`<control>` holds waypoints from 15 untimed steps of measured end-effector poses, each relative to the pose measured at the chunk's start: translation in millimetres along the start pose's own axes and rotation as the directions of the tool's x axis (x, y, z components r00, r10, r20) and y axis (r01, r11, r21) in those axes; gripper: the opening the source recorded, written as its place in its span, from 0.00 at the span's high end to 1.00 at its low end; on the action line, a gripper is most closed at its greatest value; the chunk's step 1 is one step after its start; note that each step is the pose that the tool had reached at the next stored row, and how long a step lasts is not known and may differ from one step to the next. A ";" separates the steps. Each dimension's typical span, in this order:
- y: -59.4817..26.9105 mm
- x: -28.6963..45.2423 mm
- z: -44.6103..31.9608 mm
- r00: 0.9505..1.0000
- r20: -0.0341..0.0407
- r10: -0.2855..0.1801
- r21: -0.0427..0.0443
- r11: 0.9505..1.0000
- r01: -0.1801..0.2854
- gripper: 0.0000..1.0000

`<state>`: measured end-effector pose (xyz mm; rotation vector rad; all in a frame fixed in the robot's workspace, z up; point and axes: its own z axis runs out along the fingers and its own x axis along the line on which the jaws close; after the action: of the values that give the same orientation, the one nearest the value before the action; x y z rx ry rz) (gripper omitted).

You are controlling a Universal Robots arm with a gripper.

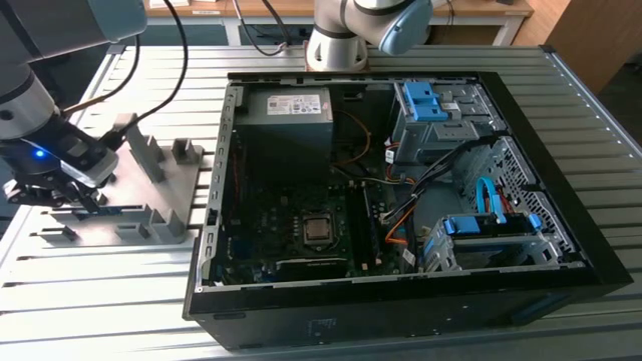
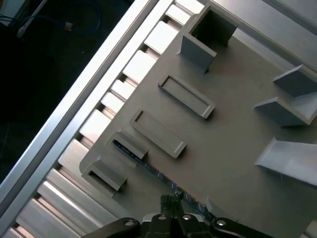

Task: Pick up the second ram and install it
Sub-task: 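Pick up the second ram and move it above second insertion slot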

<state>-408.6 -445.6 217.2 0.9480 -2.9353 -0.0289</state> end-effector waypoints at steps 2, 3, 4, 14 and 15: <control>0.0 0.0 0.0 1.000 -0.001 -0.020 0.001 1.000 0.020 0.90; 0.0 0.0 0.0 1.000 -0.001 -0.030 0.001 1.000 0.030 0.90; 0.0 0.0 0.0 0.999 -0.001 -0.040 0.002 0.999 0.040 0.90; 0.0 0.0 0.0 0.990 -0.005 -0.139 0.006 0.990 0.139 0.90; 0.0 0.0 0.0 0.989 -0.006 -0.148 0.007 0.989 0.148 0.90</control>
<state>-408.6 -445.6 217.2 1.1632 -2.8556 -0.0222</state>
